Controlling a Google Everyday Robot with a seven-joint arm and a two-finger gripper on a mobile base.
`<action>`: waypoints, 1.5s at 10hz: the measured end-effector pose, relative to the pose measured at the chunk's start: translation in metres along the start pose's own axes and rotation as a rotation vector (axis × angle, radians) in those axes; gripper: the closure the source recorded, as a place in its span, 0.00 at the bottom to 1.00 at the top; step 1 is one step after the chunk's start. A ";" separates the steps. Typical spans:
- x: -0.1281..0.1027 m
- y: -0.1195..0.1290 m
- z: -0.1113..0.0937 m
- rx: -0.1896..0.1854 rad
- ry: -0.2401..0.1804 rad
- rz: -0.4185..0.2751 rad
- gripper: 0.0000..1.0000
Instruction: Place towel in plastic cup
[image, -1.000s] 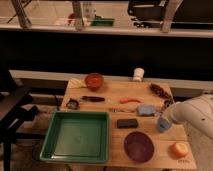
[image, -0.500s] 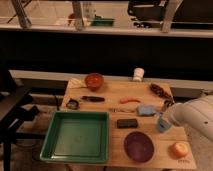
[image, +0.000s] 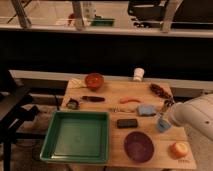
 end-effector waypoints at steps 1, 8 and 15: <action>-0.001 -0.003 0.002 0.004 -0.004 0.003 0.46; -0.005 -0.036 0.031 0.037 -0.022 0.033 0.20; -0.009 -0.058 0.053 0.054 -0.014 0.044 0.39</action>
